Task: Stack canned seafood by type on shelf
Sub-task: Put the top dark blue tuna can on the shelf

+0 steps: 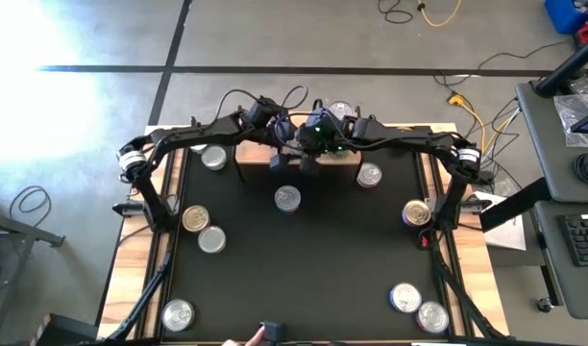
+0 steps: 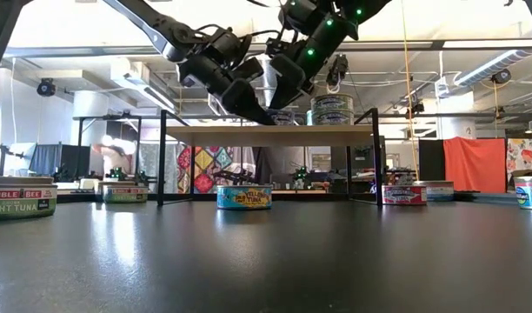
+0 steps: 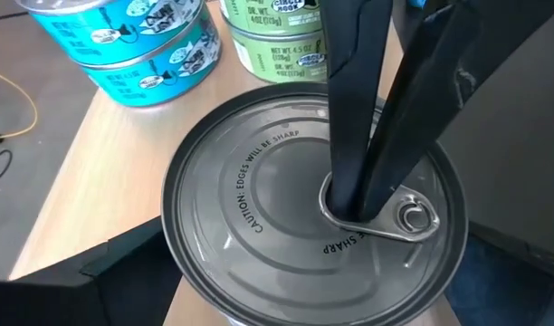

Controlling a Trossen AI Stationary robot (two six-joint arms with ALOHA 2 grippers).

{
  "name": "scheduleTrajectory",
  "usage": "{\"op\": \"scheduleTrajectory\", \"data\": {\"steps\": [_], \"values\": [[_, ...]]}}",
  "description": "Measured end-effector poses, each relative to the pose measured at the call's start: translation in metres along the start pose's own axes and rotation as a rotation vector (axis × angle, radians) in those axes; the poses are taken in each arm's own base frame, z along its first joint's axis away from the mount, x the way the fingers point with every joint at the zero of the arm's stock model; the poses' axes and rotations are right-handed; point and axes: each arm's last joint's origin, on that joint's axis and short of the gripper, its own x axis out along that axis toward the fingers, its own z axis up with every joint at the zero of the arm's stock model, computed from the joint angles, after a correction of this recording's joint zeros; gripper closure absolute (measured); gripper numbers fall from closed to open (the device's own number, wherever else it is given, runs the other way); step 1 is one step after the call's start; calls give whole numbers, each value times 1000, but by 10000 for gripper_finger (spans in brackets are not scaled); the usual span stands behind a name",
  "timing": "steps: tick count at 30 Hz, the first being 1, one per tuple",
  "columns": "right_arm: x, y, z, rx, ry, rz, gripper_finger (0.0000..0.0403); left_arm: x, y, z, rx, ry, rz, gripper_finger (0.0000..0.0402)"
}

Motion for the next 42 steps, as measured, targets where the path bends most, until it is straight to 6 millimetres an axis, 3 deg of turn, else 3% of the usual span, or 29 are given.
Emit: {"op": "scheduleTrajectory", "data": {"steps": [16,23,33,42], "values": [[-2,0,1,9,-12,-5,390,-1,0,-3,-41,37,-11,4],[-7,-6,16,23,-153,-42,390,2,0,-6,-56,34,-37,3],[24,-4,5,33,-72,-28,390,4,-1,-7,-63,15,-71,2],[24,-4,2,29,-40,-20,390,-5,2,-6,-61,17,-55,2]]}}
